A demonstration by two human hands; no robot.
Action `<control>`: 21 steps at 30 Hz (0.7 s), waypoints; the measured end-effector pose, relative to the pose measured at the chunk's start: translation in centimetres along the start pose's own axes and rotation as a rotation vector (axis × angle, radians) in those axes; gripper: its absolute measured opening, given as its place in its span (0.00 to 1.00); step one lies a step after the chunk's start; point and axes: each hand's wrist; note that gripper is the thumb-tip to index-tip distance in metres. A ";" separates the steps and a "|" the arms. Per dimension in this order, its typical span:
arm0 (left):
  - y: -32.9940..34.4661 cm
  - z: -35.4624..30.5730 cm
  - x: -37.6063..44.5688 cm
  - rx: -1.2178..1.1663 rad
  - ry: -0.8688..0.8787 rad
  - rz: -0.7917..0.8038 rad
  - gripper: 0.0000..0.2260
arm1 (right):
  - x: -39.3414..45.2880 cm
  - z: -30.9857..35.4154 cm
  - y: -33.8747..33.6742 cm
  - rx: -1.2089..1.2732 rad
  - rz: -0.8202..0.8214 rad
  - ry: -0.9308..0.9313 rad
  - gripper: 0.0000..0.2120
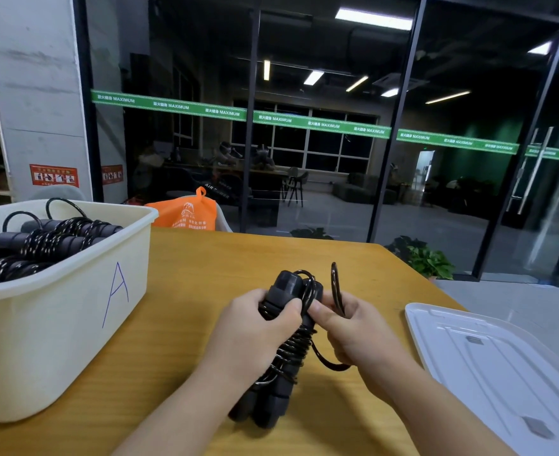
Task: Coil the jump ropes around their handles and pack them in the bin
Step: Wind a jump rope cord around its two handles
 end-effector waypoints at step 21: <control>-0.4 0.5 0.7 -0.120 -0.069 0.052 0.11 | -0.9 0.7 0.1 0.082 0.165 -0.138 0.07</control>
Point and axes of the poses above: each hand's wrist, its own x-axis towards the middle knuckle, its own y-axis out of the palm, z = x × y, and after that the axes turned 6 degrees about x, right-handed
